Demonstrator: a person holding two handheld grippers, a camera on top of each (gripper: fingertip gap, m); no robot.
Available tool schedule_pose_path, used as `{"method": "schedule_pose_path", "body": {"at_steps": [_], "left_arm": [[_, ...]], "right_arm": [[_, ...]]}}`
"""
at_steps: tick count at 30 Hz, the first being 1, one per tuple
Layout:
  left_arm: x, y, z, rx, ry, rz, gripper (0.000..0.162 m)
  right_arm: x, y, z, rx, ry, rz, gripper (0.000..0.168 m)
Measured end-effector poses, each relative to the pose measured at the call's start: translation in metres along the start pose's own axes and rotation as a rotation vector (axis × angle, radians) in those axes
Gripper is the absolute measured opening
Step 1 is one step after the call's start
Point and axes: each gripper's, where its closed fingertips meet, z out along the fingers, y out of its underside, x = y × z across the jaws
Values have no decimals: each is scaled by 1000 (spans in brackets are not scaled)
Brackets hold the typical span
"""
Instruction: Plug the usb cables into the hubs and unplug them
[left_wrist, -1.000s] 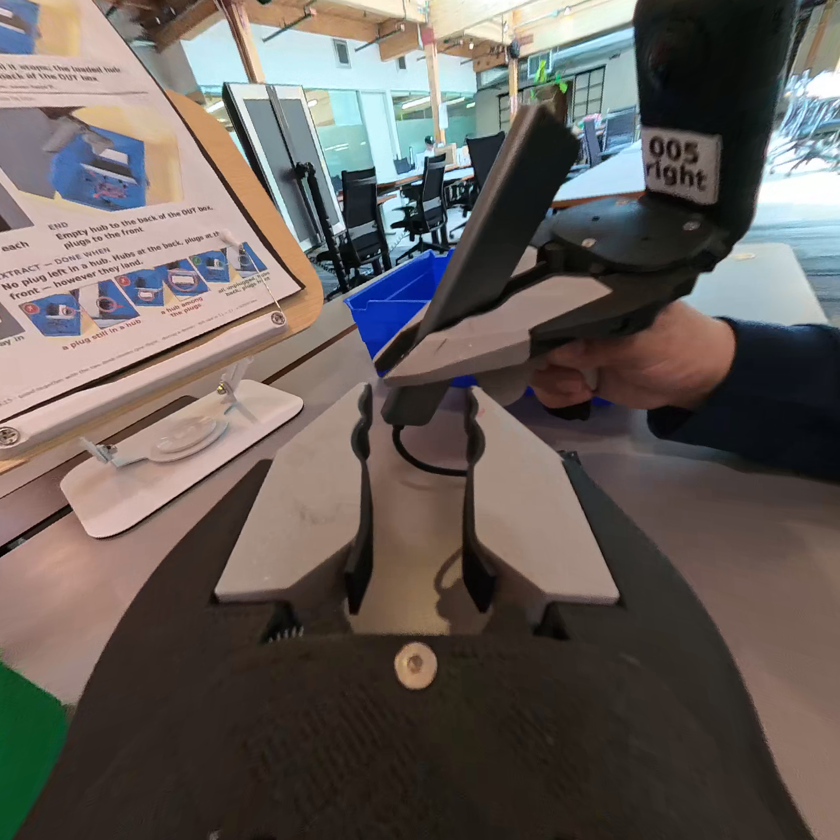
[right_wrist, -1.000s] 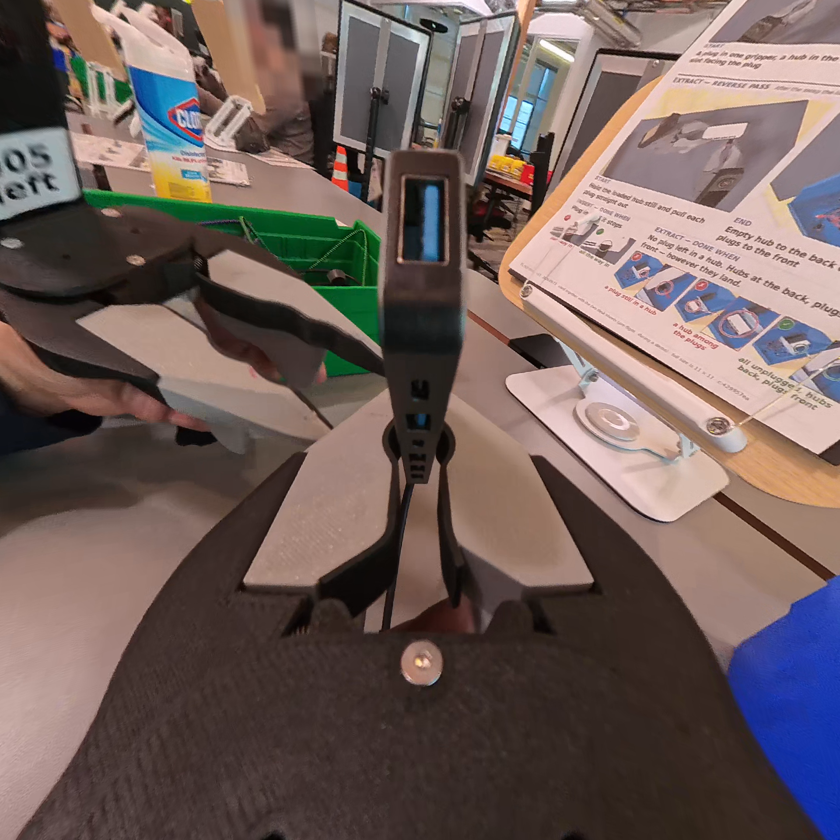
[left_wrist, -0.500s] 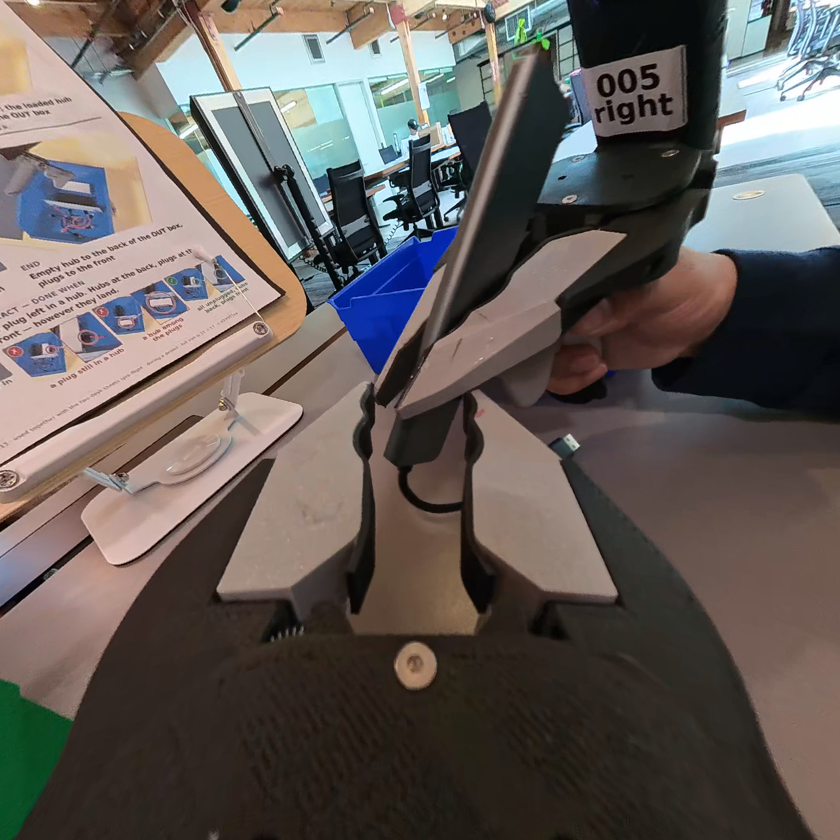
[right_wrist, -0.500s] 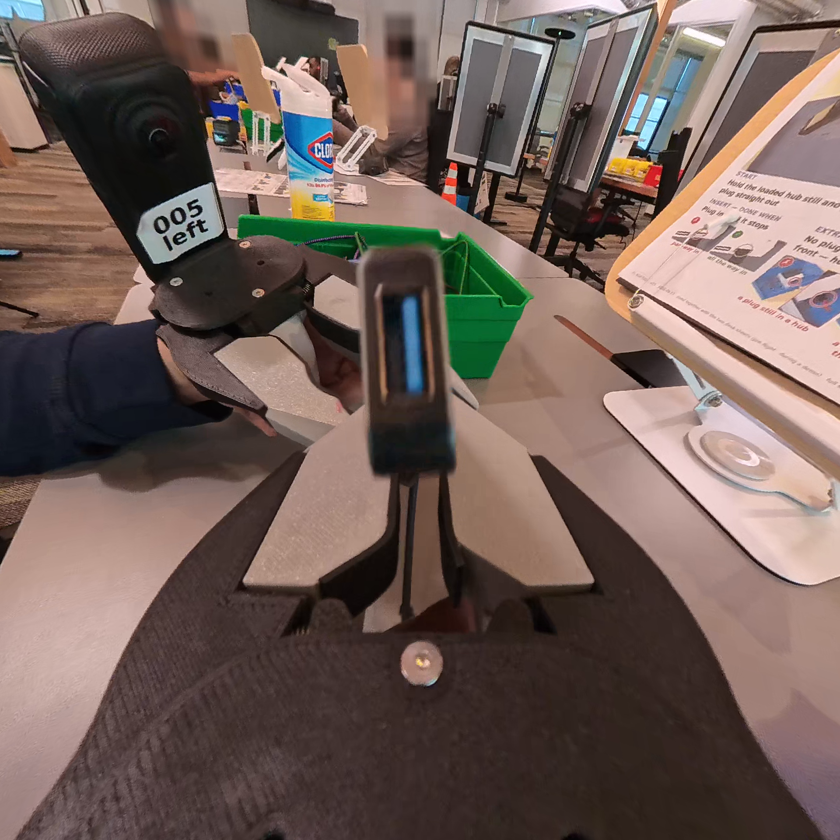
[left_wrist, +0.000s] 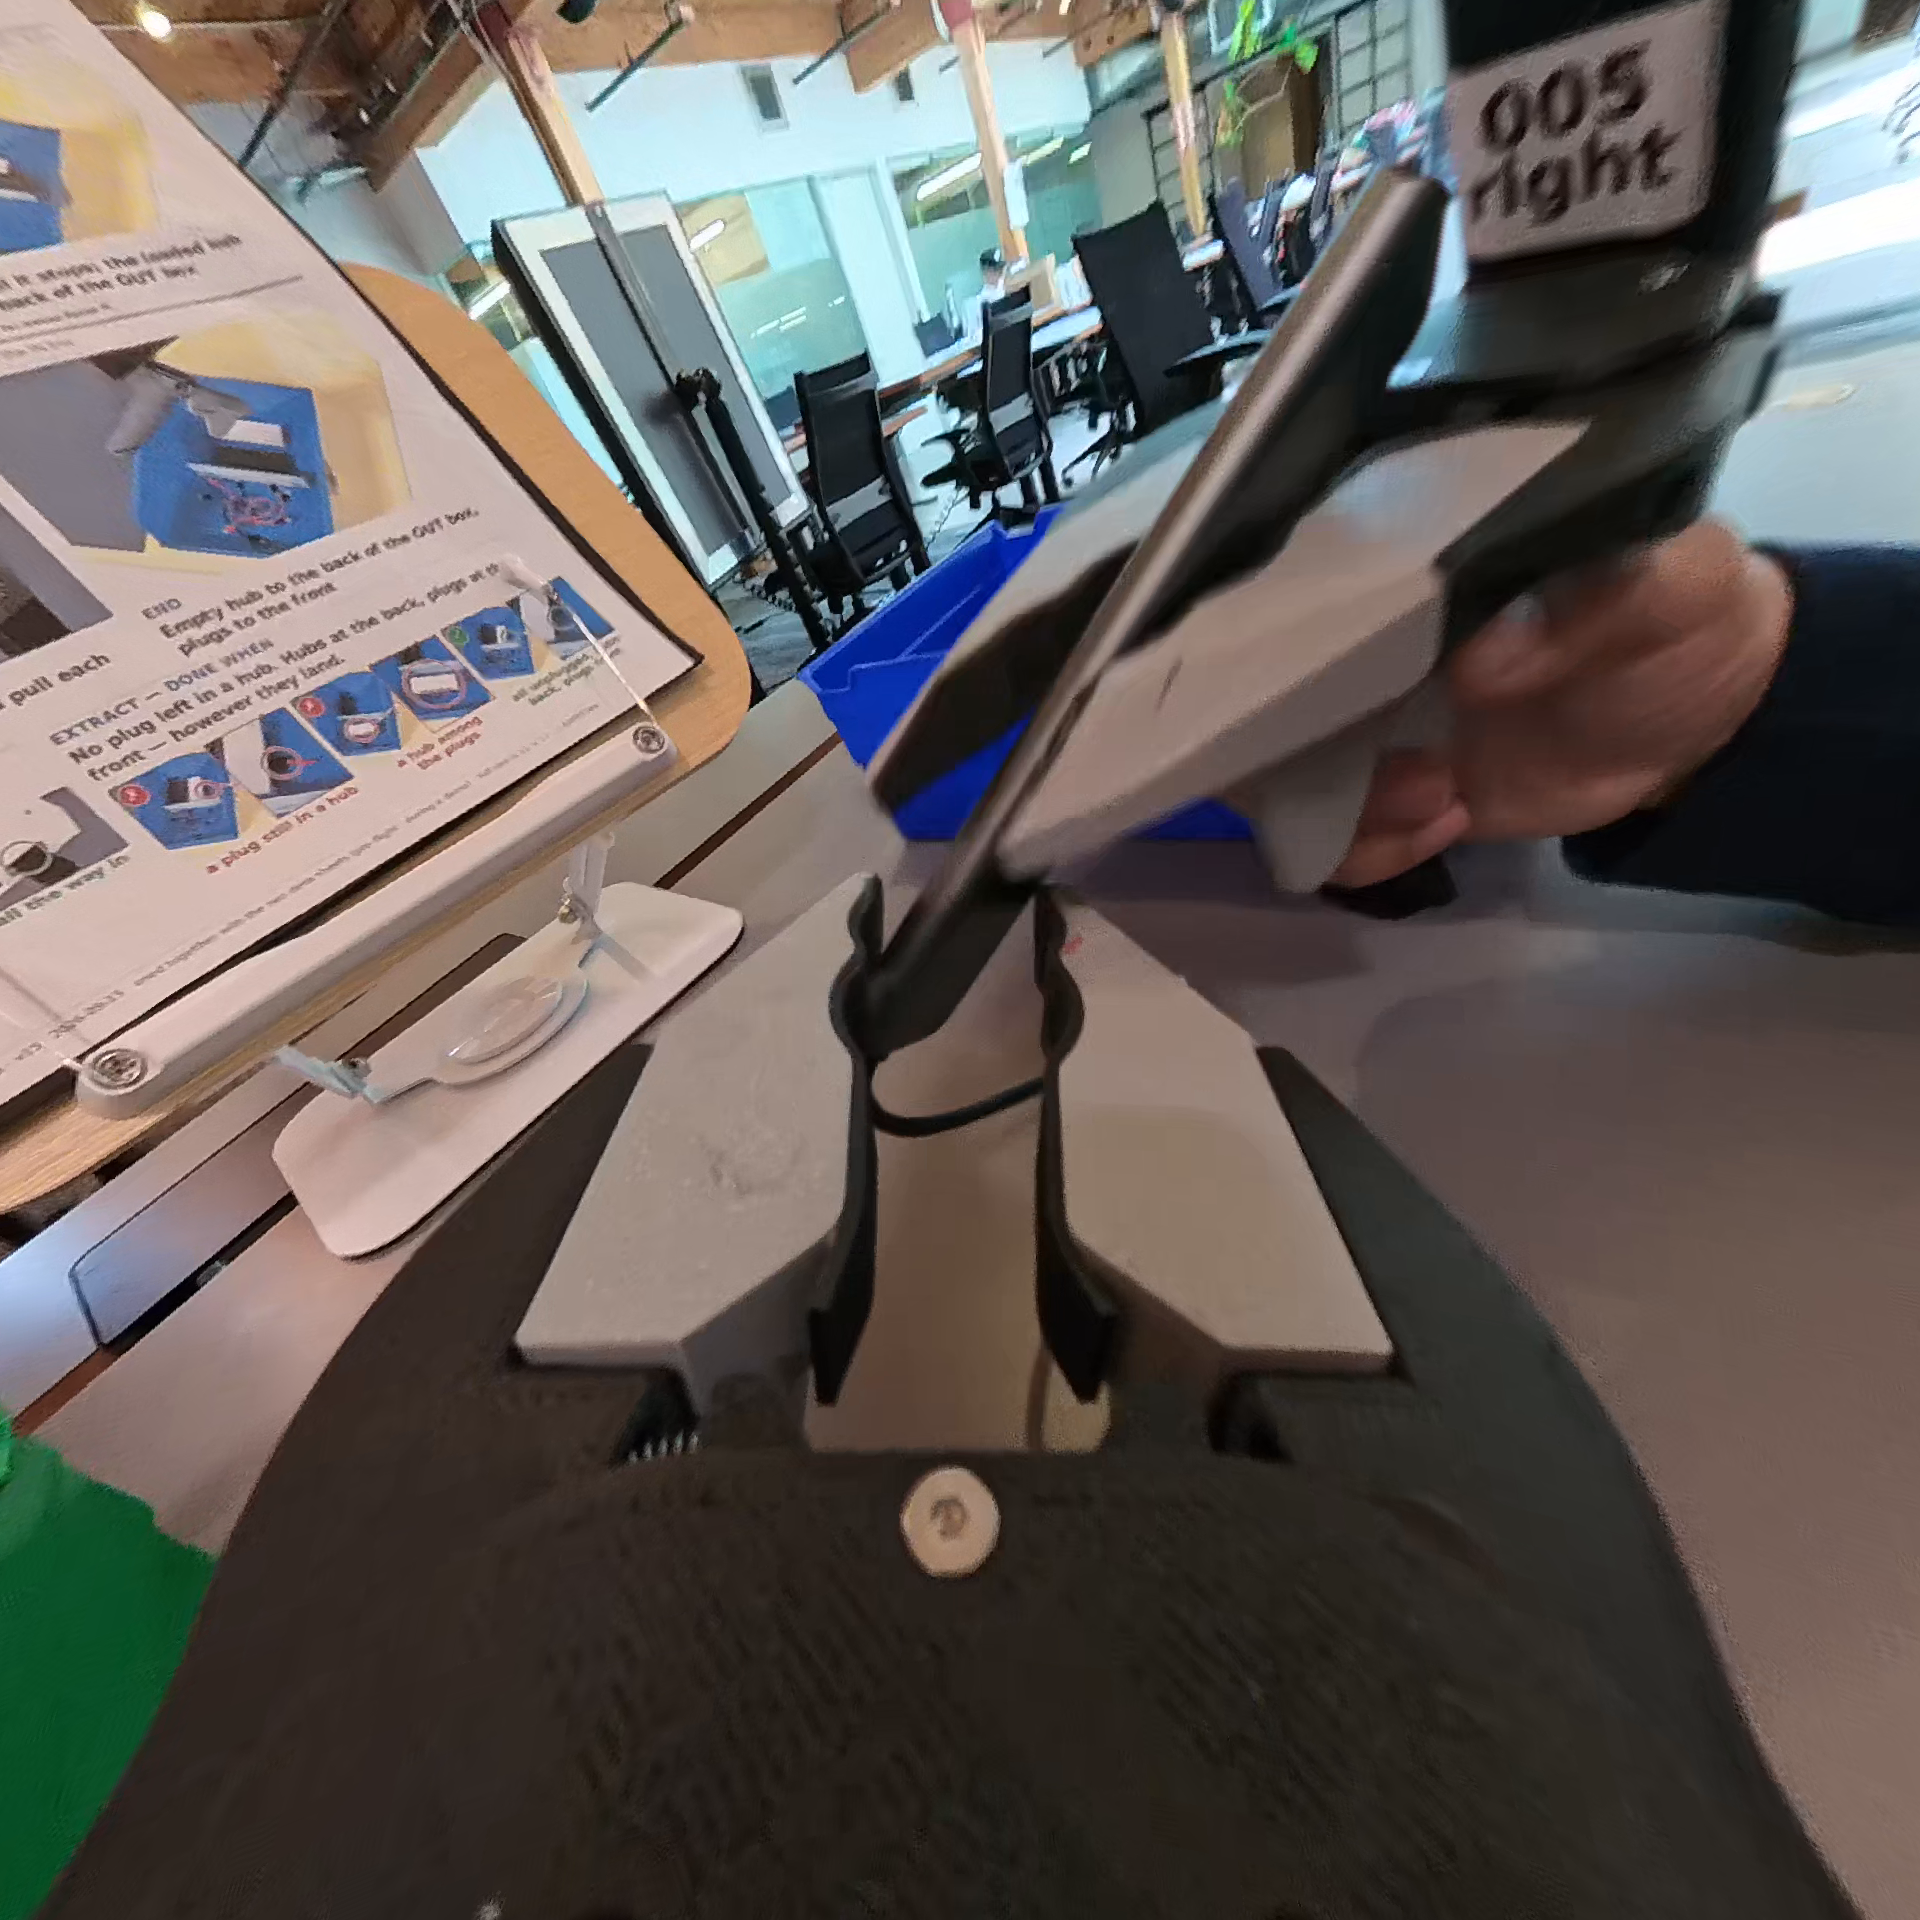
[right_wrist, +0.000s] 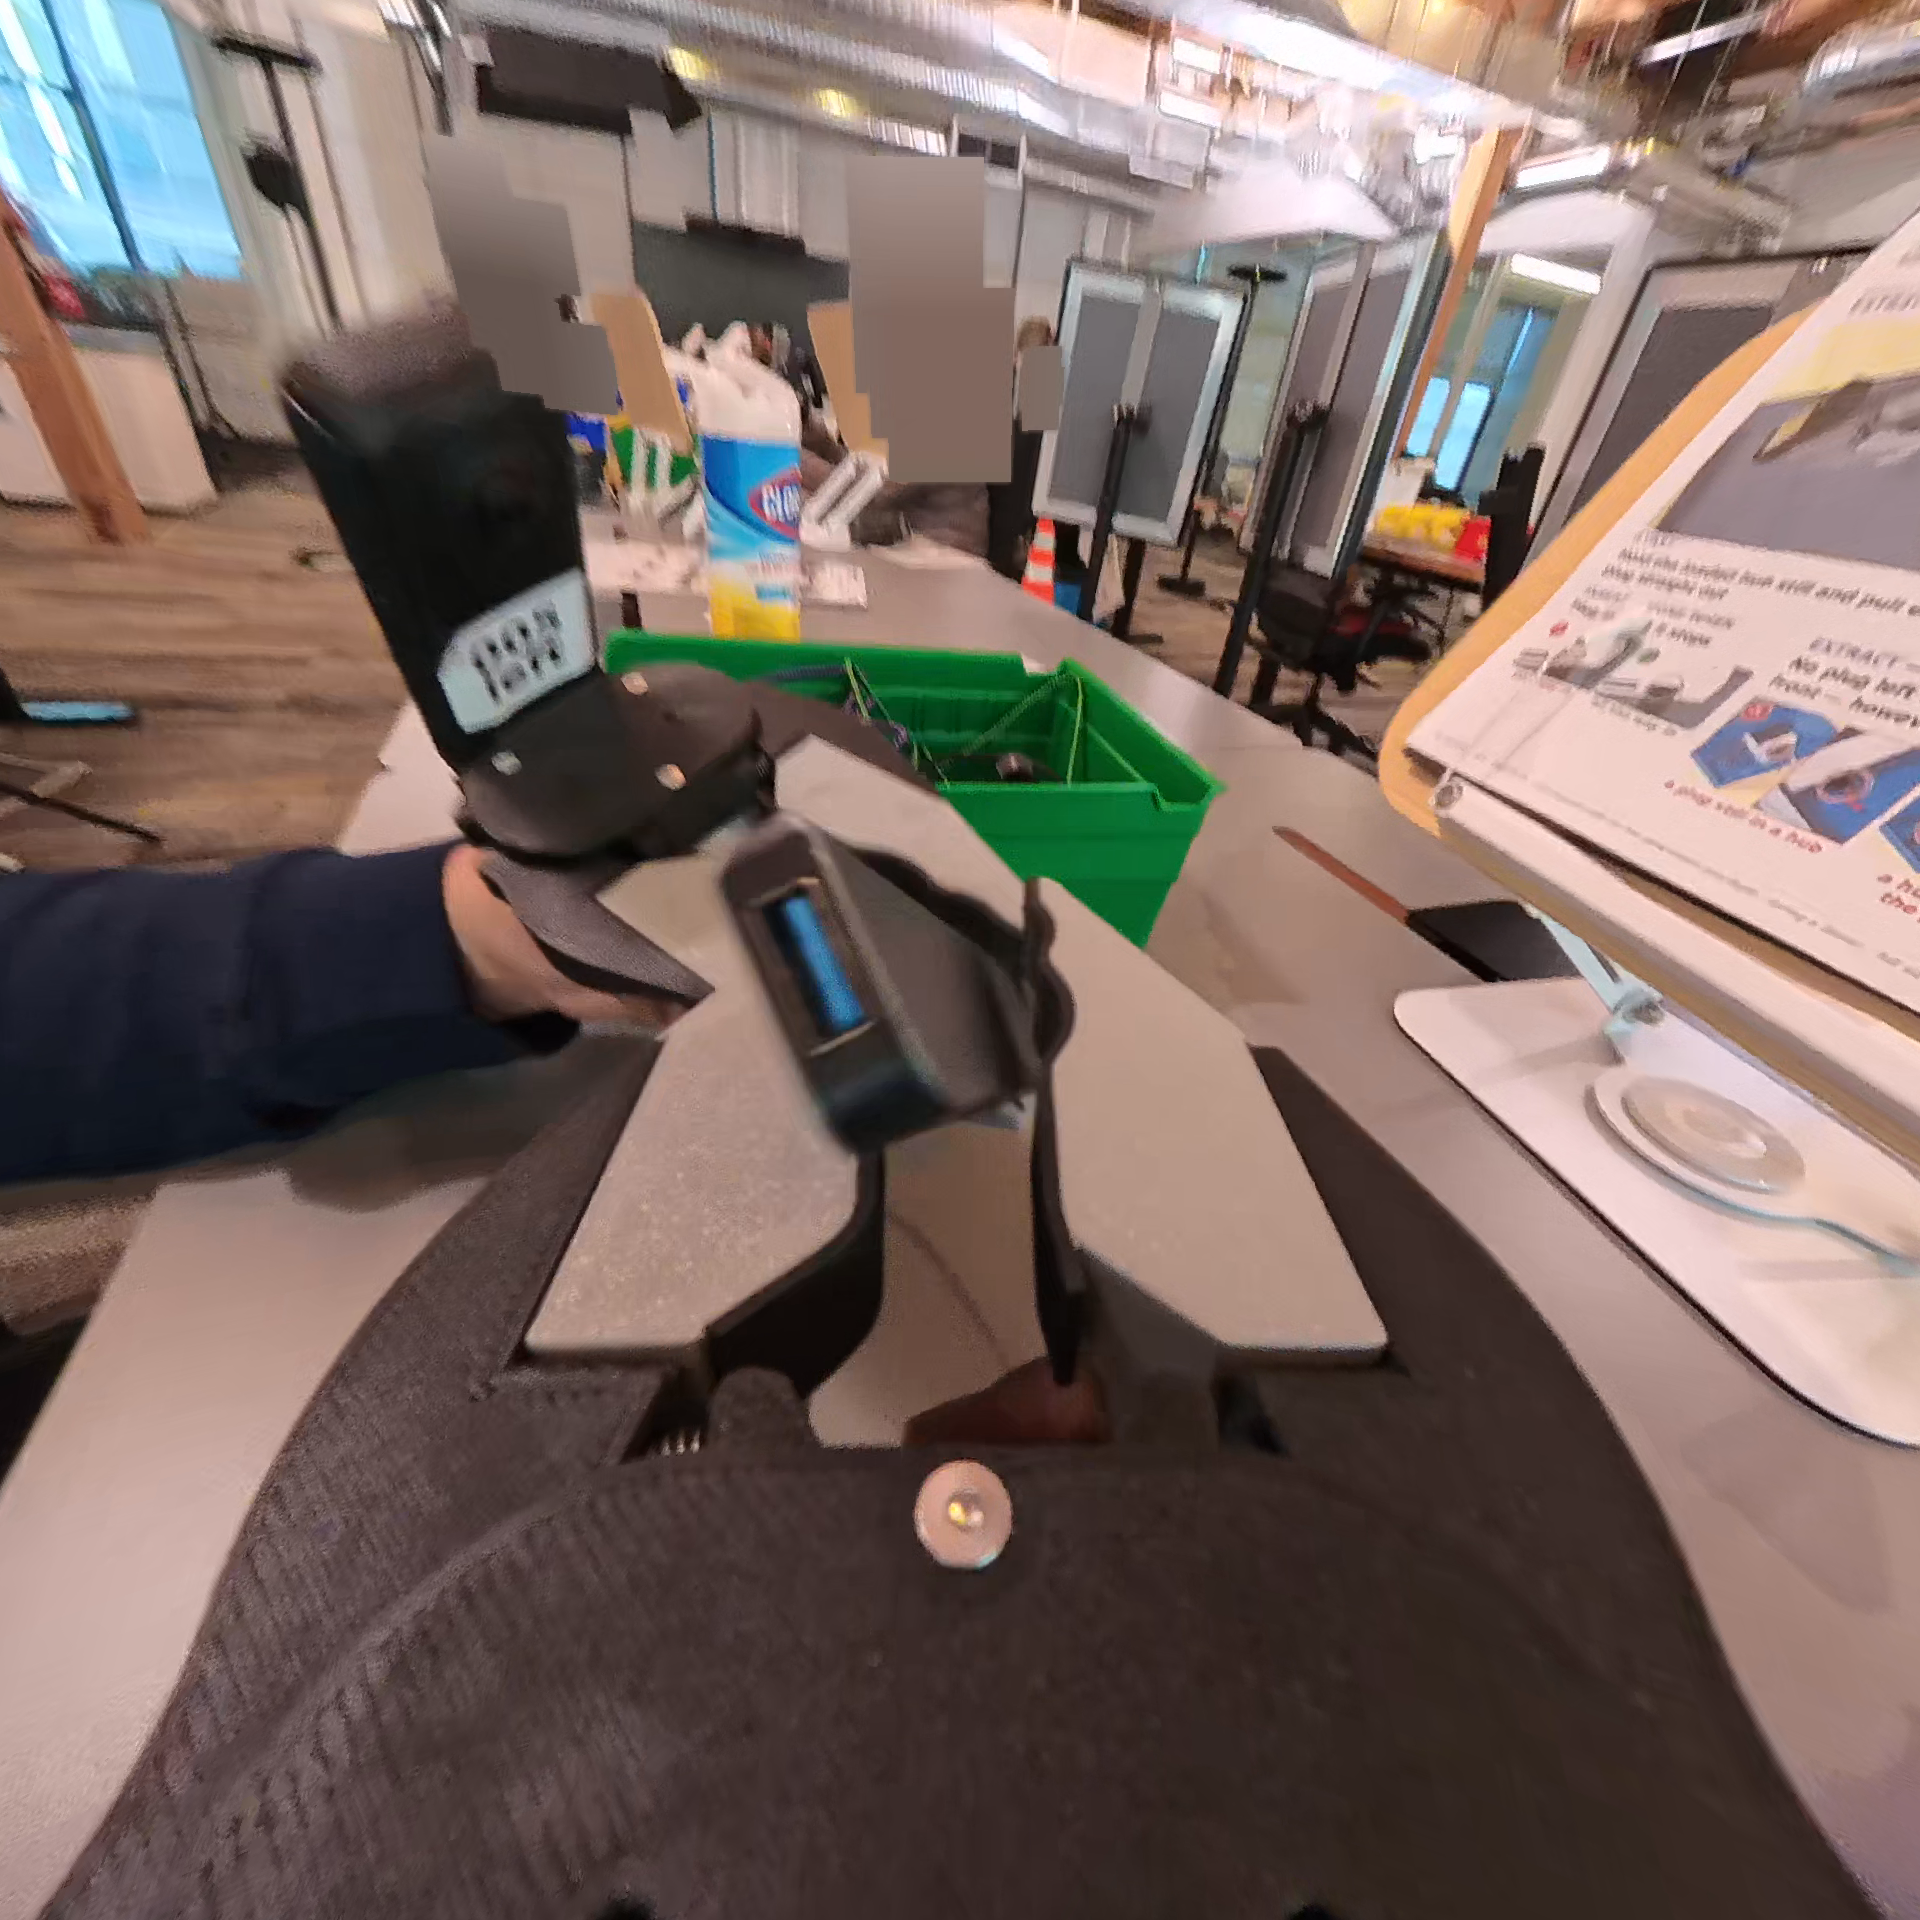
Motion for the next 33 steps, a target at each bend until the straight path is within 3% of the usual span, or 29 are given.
{"method": "schedule_pose_path", "body": {"at_steps": [7, 19, 33], "left_arm": [[10, 1, 3, -6, 46, 1, 20], [30, 3, 9, -14, 61, 126, 20], [7, 1, 4, -23, -29, 102, 7]], "right_arm": [[2, -18, -10, 92, -14, 31, 17], [-16, -4, 6, 19, -44, -32, 8], [-2, -9, 2, 57, 12, 15, 27]]}}
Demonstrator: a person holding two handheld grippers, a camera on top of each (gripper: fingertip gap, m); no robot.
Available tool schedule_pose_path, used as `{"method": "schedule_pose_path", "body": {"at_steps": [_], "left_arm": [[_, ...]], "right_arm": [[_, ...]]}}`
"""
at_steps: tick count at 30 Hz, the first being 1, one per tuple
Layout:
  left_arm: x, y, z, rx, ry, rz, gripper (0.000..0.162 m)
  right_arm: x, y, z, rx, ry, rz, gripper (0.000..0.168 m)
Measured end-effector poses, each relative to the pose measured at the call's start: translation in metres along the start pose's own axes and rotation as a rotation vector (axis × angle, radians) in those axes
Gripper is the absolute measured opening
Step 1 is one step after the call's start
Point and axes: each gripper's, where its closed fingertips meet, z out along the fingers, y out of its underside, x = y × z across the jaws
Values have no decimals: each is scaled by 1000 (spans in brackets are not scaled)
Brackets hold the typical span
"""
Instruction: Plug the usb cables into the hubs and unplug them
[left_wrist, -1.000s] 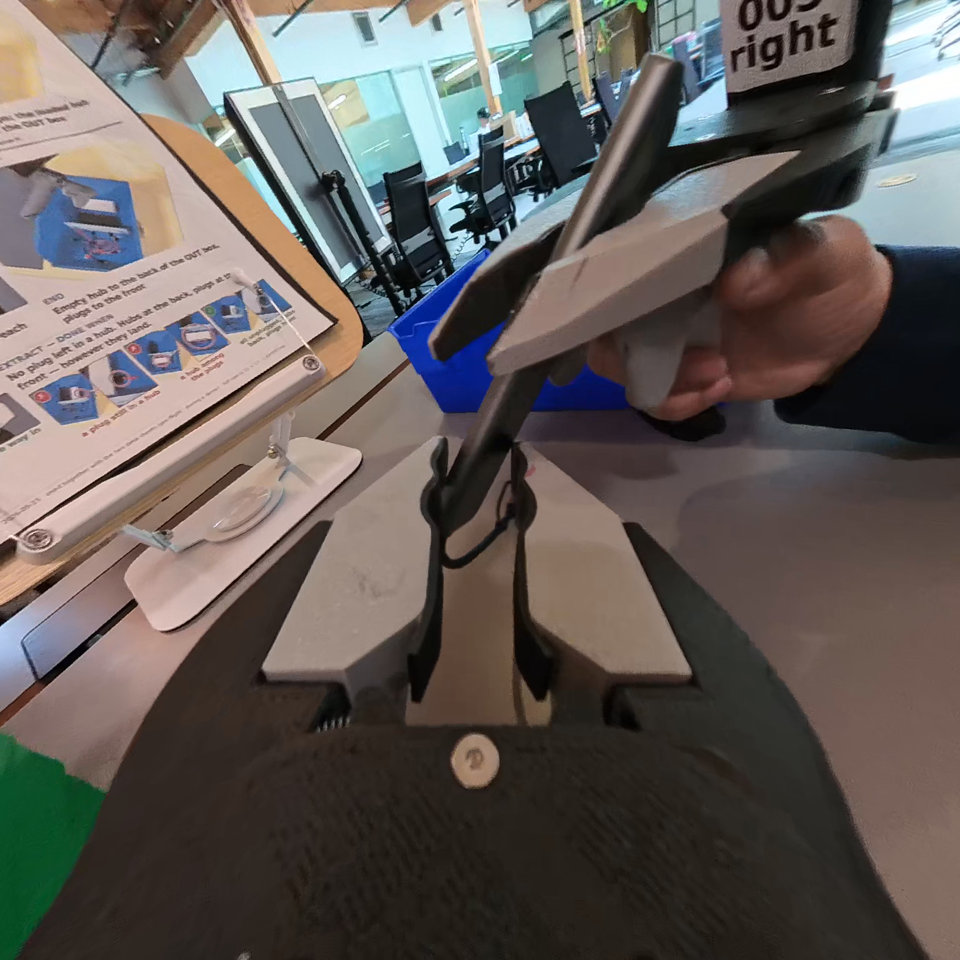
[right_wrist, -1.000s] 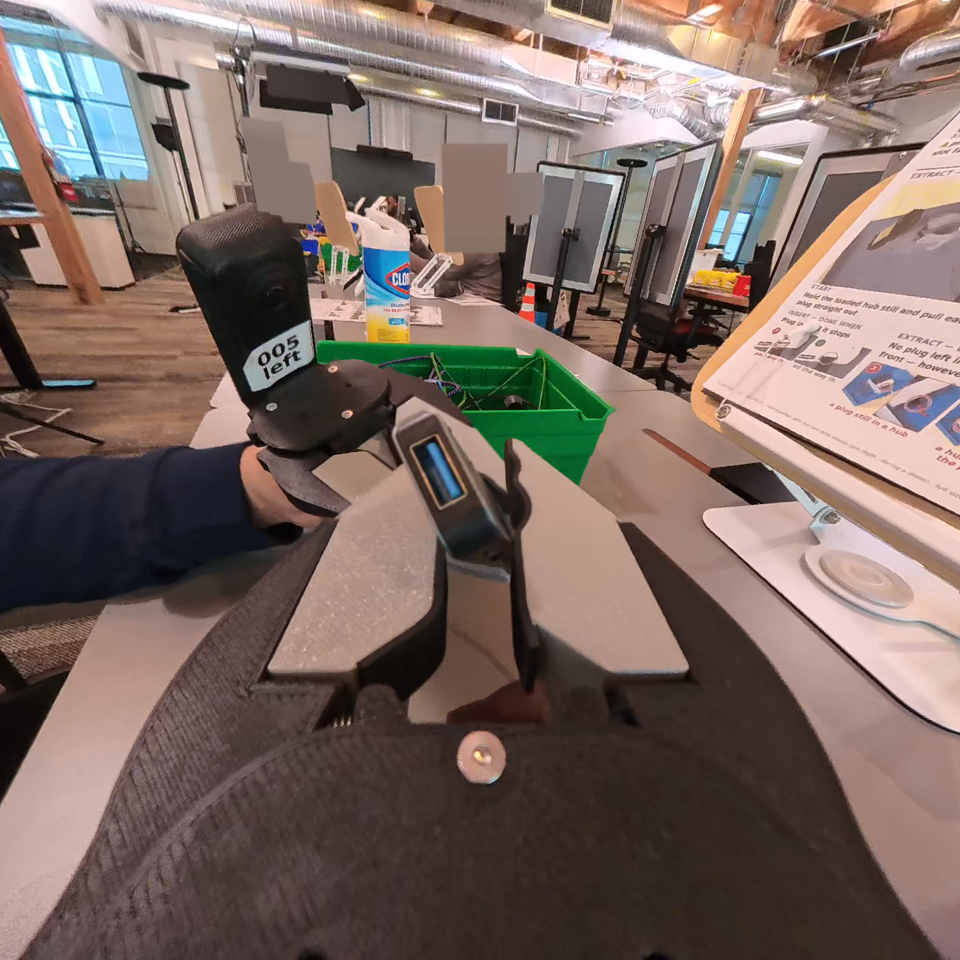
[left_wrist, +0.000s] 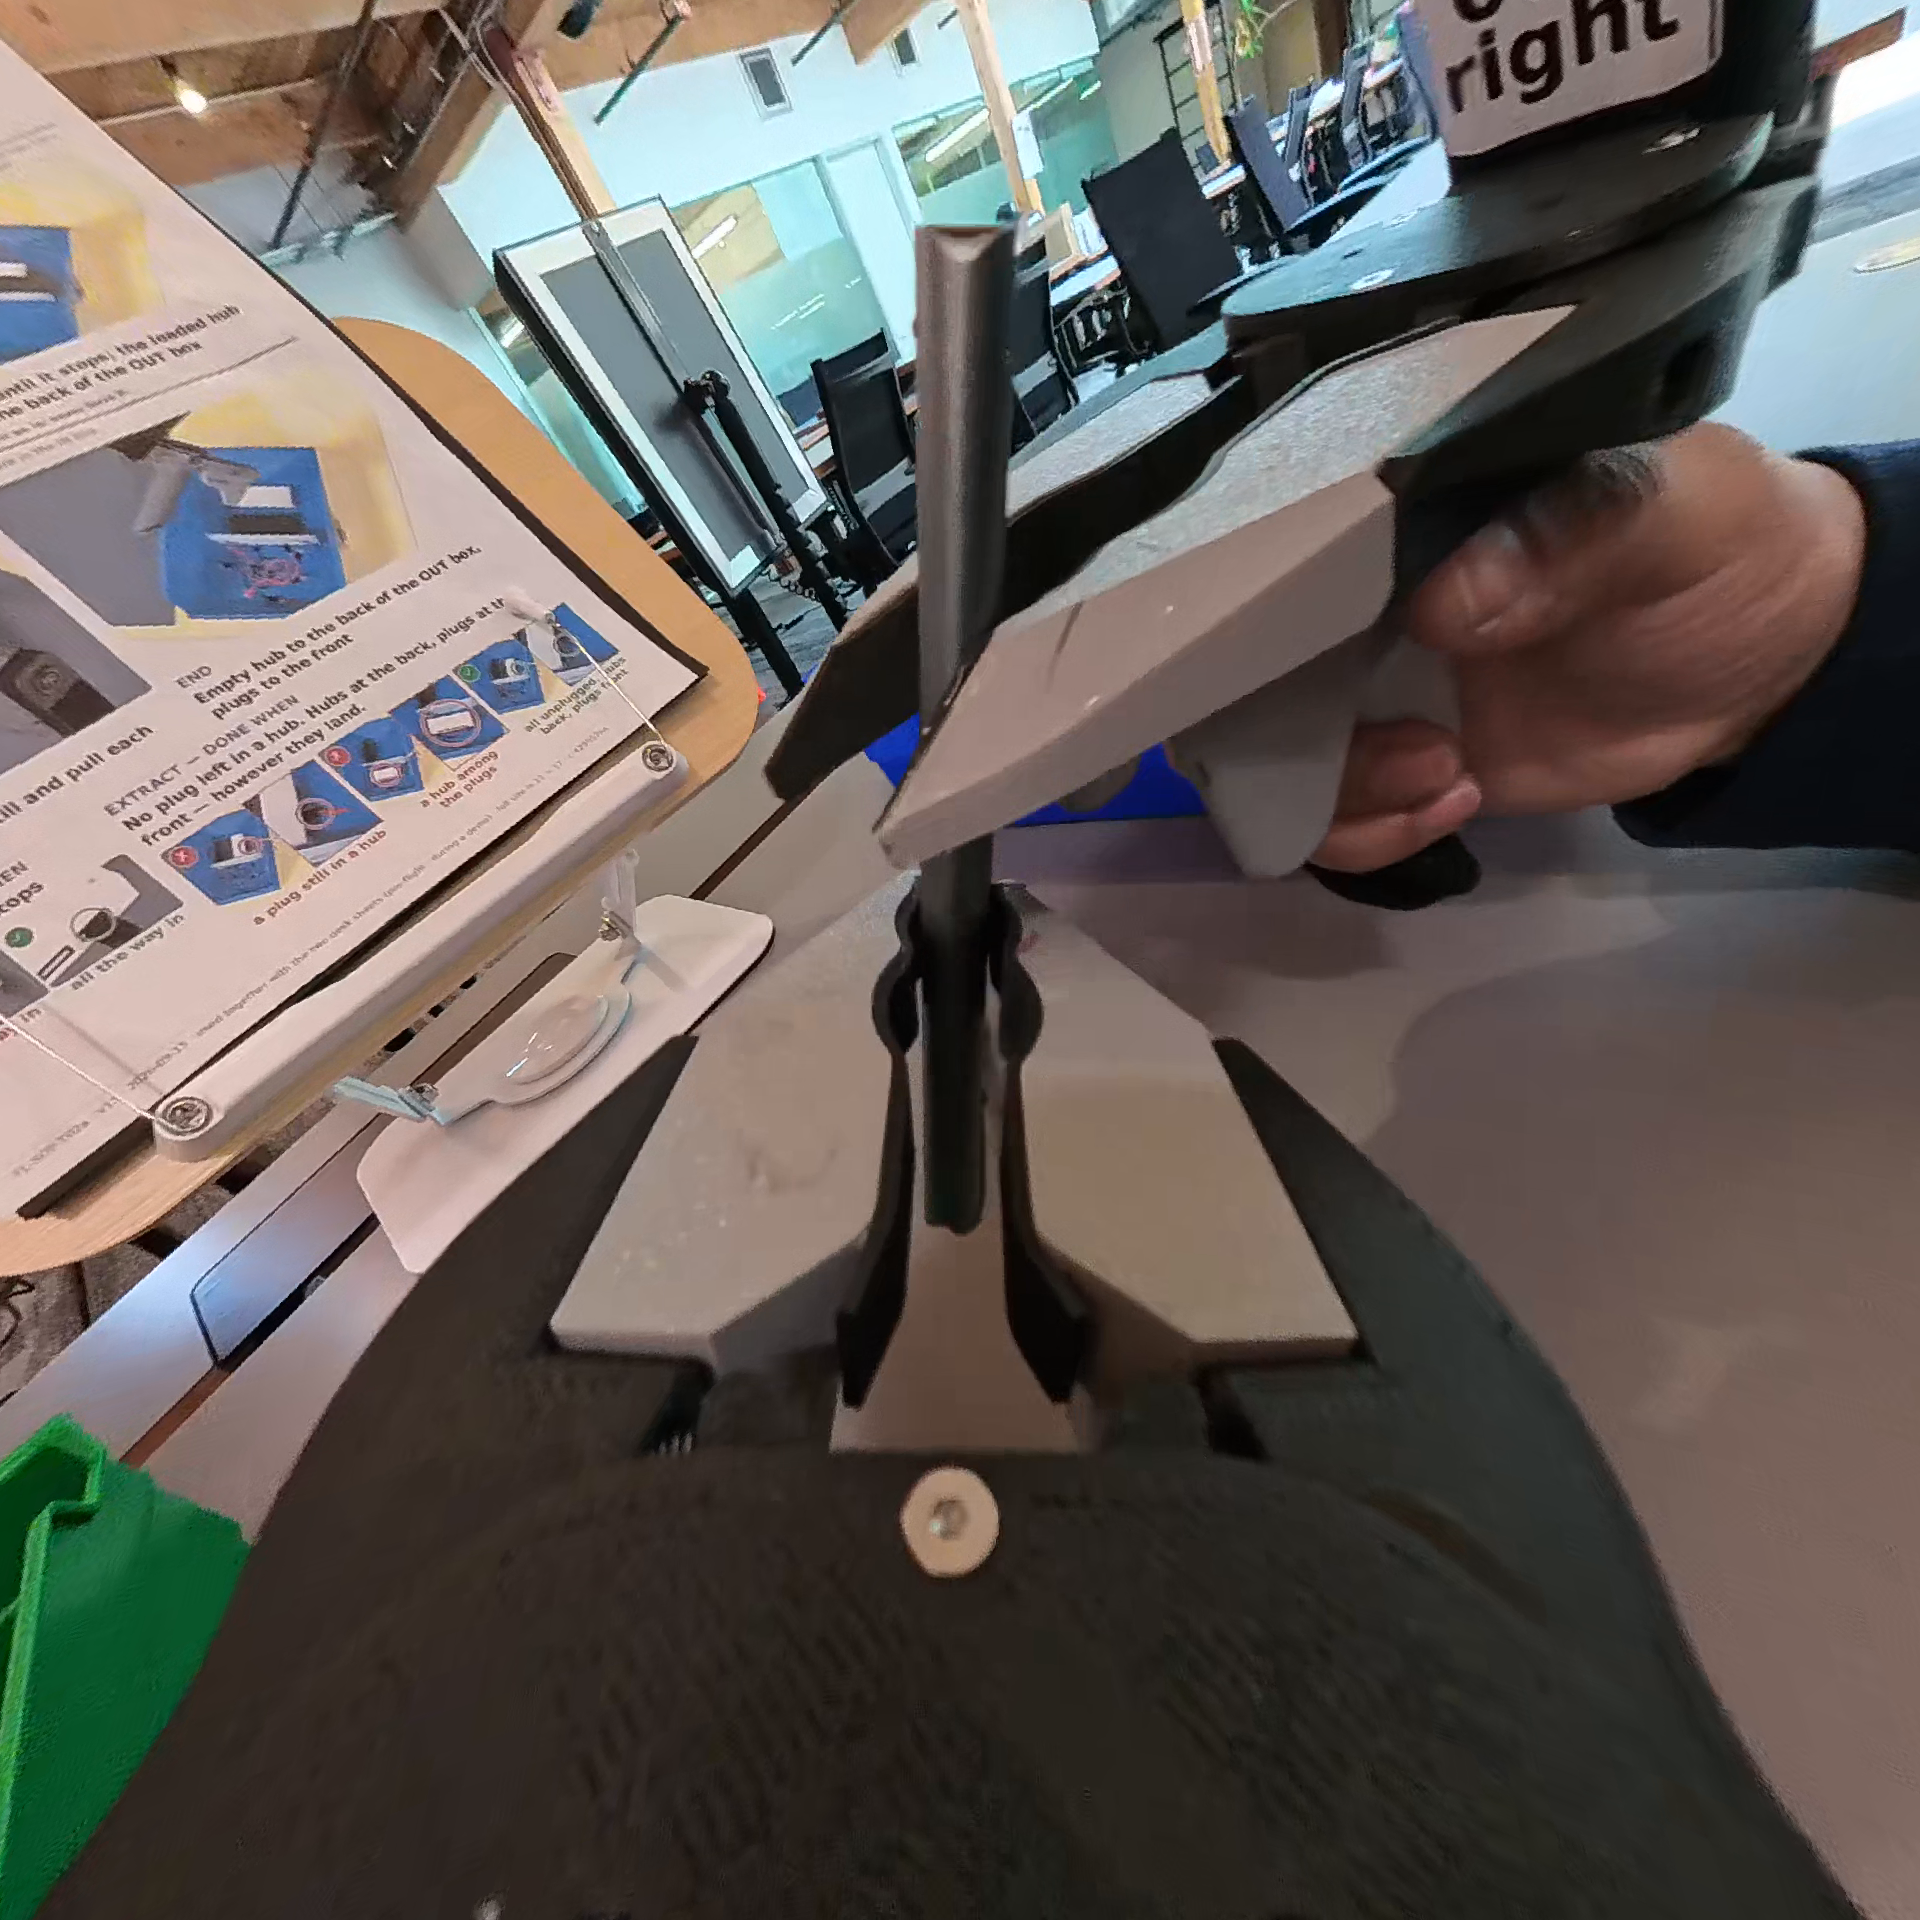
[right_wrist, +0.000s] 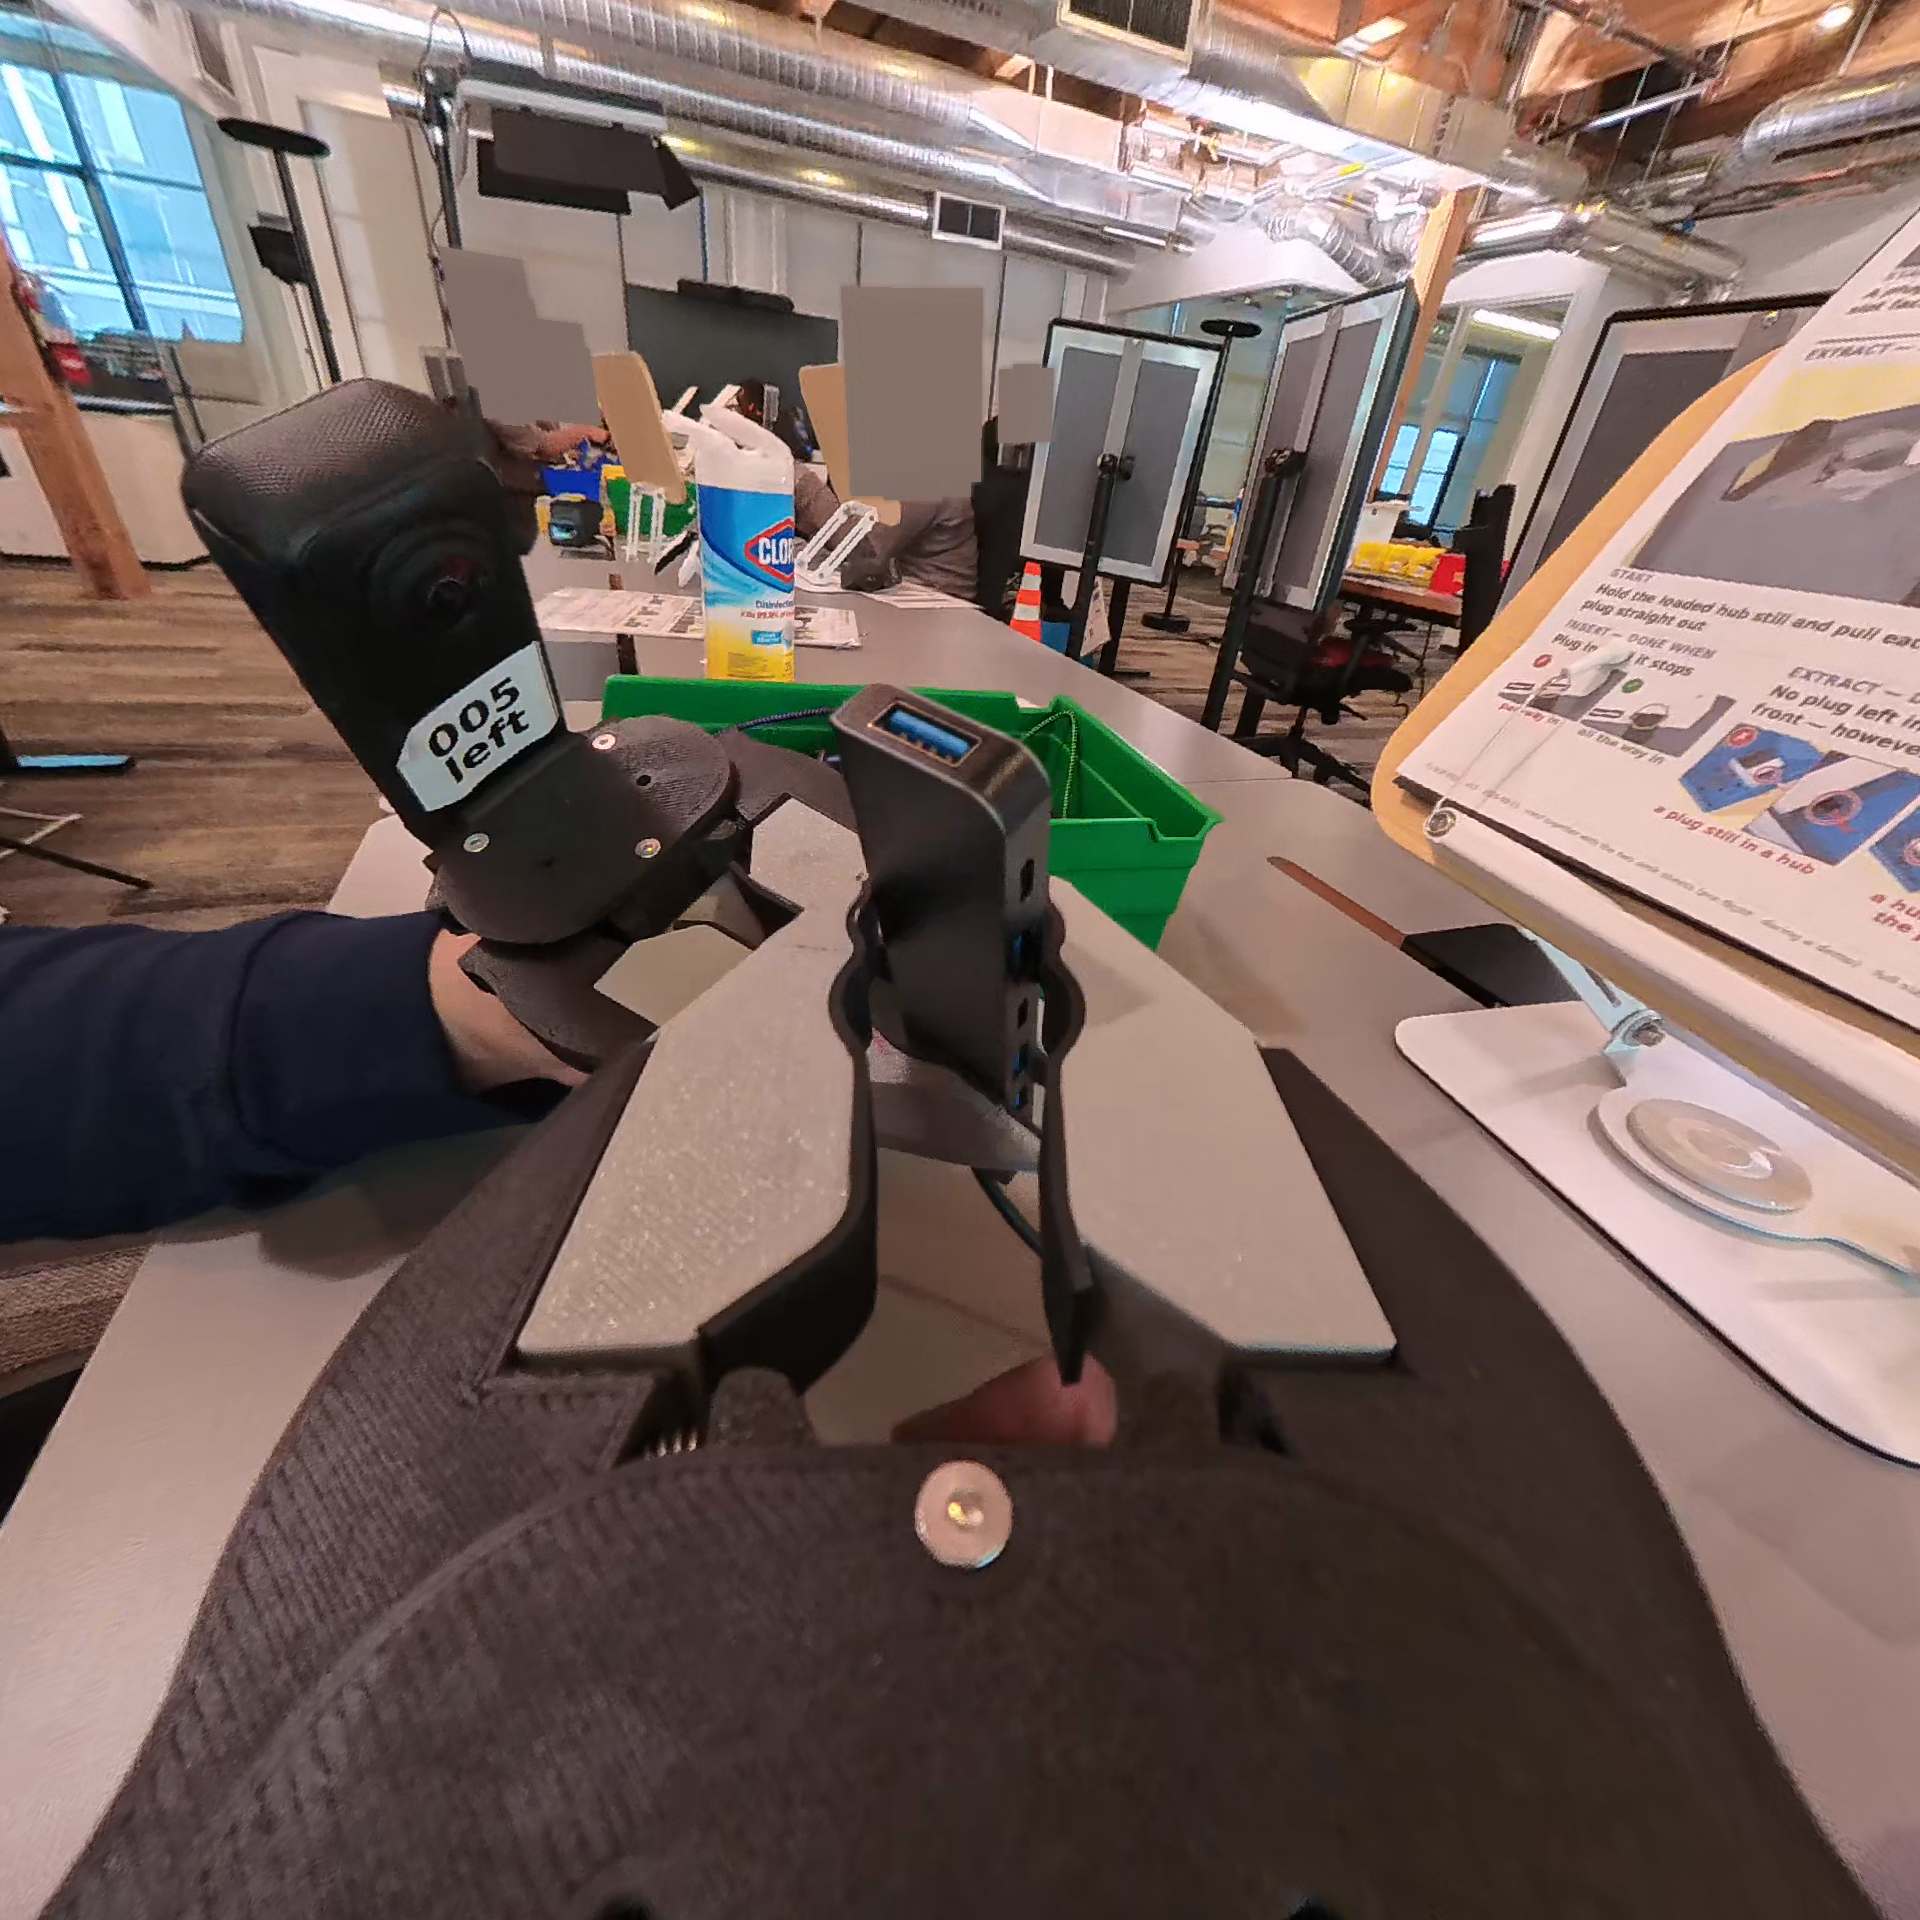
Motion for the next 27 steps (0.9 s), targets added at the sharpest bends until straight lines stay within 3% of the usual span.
{"method": "schedule_pose_path", "body": {"at_steps": [27], "left_arm": [[1, -19, -10, 112, 63, -60, 6]], "right_arm": [[-5, -20, -12, 99, -37, -16, 24]]}}
